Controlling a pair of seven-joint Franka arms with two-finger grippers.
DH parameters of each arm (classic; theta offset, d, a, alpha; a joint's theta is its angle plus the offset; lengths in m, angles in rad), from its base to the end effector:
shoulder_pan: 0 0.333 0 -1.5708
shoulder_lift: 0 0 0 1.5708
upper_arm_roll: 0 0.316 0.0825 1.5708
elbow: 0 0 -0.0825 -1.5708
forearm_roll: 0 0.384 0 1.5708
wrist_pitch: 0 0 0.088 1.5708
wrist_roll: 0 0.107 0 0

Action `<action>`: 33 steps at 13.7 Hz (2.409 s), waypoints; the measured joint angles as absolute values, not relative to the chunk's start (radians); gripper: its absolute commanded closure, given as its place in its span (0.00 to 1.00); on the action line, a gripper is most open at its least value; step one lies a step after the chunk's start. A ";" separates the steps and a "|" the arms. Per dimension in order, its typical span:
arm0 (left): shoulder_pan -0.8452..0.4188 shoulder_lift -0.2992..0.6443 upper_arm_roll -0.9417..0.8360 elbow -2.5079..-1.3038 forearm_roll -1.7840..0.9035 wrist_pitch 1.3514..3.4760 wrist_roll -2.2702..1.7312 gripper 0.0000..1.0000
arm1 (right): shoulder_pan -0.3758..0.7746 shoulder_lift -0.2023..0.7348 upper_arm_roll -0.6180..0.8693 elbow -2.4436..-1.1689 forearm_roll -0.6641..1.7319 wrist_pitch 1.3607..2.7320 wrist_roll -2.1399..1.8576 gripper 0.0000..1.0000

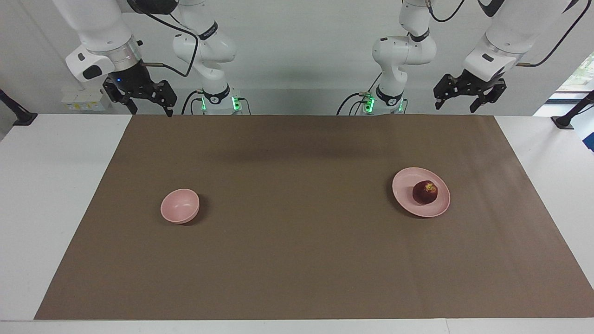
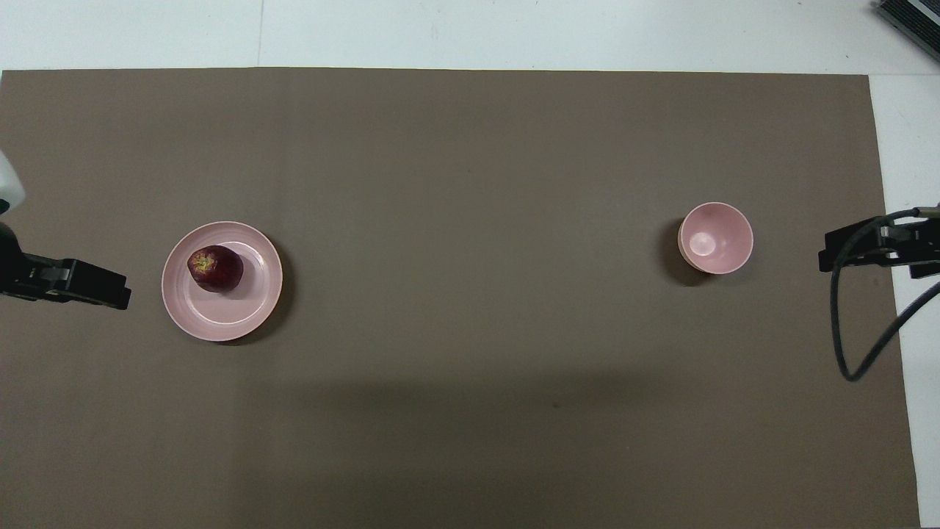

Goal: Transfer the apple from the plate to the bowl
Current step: 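Reach the left gripper toward the red apple on the pink plate, then lower the left gripper around the red apple and close it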

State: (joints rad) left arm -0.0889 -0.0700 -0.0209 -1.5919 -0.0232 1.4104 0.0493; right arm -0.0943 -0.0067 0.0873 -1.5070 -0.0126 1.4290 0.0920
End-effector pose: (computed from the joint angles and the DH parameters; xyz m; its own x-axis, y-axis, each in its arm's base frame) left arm 0.5118 -0.0596 0.6391 0.9808 -0.1612 -0.1100 -0.1592 -0.9869 0.0272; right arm 0.5378 -0.0051 0.6459 0.9925 -0.1006 -0.0697 -0.0995 -0.9948 0.0196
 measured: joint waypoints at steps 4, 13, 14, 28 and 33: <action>-0.089 -0.034 -0.021 -1.613 -0.023 1.443 0.050 0.00 | -0.094 -0.007 0.087 -1.507 -0.013 1.429 0.092 0.00; -0.058 0.157 -0.004 -1.669 -0.023 1.642 0.074 0.00 | -0.094 -0.007 0.087 -1.507 -0.013 1.429 0.092 0.00; -0.056 0.173 -0.004 -1.679 -0.023 1.664 0.076 0.00 | -0.094 -0.007 0.087 -1.507 -0.013 1.429 0.092 0.00; -0.056 0.247 -0.007 -1.926 -0.023 2.110 0.077 0.00 | -0.094 -0.007 0.087 -1.507 -0.013 1.429 0.092 0.00; -0.056 0.276 -0.008 -1.963 -0.023 2.170 0.077 0.00 | -0.094 -0.007 0.087 -1.507 -0.013 1.429 0.092 0.00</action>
State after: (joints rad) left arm -0.0565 0.2755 -0.0083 -1.9631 -0.0232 2.1702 0.0767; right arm -0.0943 -0.0067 0.0873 -1.5070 -0.0126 1.4290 0.0920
